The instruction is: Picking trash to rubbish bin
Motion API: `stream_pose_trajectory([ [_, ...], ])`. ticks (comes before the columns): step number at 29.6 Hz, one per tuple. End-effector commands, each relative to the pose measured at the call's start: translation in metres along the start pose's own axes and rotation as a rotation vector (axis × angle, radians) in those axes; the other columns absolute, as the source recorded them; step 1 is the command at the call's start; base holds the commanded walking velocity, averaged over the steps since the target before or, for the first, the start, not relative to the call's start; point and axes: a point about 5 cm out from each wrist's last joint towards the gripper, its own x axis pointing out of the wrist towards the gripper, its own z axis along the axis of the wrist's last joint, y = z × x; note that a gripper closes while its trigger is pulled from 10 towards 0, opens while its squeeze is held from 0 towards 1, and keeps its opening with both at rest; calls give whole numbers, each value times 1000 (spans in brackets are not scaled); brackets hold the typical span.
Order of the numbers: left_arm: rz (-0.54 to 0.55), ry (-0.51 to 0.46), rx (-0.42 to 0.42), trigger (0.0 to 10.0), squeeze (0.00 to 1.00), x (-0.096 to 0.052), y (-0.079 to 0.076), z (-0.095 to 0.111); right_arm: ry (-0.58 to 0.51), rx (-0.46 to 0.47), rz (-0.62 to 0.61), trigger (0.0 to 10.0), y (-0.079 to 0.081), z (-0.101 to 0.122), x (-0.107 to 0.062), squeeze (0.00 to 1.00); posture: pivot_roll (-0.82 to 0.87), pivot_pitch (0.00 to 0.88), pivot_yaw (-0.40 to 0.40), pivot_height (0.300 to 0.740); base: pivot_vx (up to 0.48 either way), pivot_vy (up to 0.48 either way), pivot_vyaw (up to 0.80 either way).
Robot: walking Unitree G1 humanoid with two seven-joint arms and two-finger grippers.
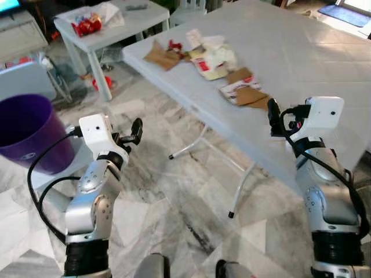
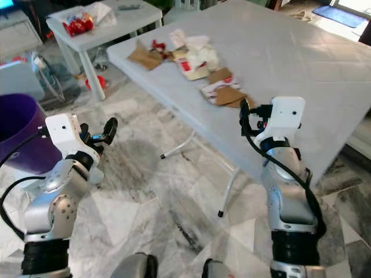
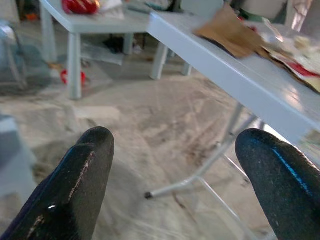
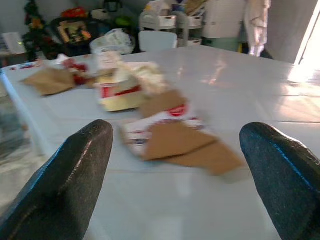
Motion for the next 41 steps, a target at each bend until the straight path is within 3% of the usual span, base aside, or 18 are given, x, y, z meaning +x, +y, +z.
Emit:
stream_pose_trajectory([
  [1, -9, -1, 3, 10000, 0, -1, -4, -1, 6, -8, -19, 10000, -7, 0, -2, 0, 39, 204, -11, 740, 0, 480, 0],
  [7, -25, -7, 8, 10000, 0, -2, -4, 0, 10, -13, -16, 10000, -7, 0, -1, 0, 40, 203, -15, 740, 0, 51, -107],
  [41, -18, 14, 2, 10000, 0, 5, 4, 5, -4, -30, -64, 10000, -17, 4, 4, 0, 41, 200, 3, 740, 0, 0, -791],
])
